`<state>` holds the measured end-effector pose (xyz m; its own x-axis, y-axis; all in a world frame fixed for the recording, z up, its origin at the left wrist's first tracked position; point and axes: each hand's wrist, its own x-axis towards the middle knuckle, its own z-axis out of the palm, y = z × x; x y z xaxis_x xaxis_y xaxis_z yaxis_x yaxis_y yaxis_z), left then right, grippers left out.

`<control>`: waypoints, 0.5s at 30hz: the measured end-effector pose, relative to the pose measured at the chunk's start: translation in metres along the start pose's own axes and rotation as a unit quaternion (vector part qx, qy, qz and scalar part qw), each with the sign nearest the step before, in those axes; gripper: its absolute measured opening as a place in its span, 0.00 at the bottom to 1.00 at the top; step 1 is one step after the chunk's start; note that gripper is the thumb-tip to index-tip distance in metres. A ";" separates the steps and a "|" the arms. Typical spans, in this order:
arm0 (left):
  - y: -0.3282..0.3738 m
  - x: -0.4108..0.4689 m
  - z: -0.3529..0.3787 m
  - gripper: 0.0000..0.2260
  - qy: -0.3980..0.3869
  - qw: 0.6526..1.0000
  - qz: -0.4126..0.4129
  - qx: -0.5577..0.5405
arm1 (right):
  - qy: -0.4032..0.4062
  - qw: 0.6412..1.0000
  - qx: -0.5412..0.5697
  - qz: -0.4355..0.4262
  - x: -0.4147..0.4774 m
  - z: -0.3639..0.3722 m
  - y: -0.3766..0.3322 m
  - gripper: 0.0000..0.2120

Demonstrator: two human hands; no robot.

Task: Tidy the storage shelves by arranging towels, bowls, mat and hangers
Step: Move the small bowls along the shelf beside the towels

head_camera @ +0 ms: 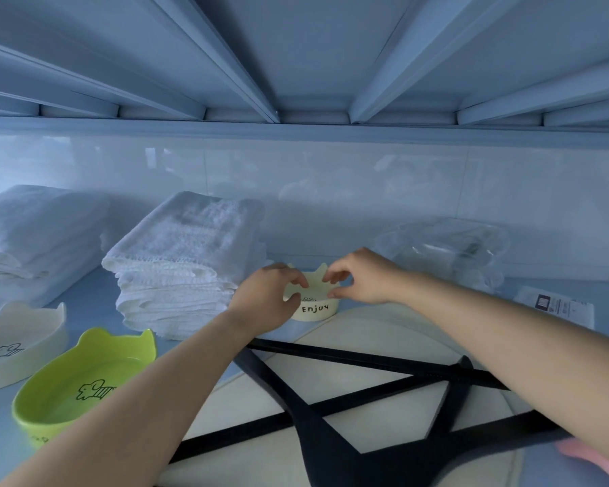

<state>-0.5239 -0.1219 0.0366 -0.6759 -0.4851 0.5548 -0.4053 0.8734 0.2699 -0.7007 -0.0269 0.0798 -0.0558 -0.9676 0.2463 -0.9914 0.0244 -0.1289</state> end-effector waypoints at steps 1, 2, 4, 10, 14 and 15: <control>0.002 -0.005 -0.004 0.09 -0.005 1.000 0.001 -0.007 | -0.007 1.000 0.006 -0.001 -0.005 -0.001 -0.003 0.15; 0.005 -0.012 -0.006 0.09 -0.013 1.000 0.000 -0.014 | -0.014 1.000 0.014 -0.002 -0.010 -0.002 -0.007 0.15; 0.008 -0.025 -0.010 0.09 -0.034 0.999 -0.005 -0.024 | -0.033 0.999 0.031 -0.008 -0.023 0.000 -0.013 0.13; 0.019 -0.059 -0.016 0.07 -0.075 0.996 -0.022 -0.041 | -0.063 0.996 0.066 -0.018 -0.057 0.004 -0.024 0.12; 0.029 -0.075 -0.016 0.06 -0.097 0.993 -0.021 -0.068 | -0.069 0.994 0.086 0.003 -0.078 0.005 -0.027 0.11; 0.031 -0.079 -0.016 0.06 -0.101 0.992 -0.014 -0.081 | -0.065 0.994 0.090 0.011 -0.083 0.004 -0.028 0.11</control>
<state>-0.4735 -0.0555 0.0135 -0.7821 -0.4929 0.3814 -0.3322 0.8475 0.4141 -0.6677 0.0520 0.0587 -0.0499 -0.9918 0.1174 -0.9520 0.0117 -0.3058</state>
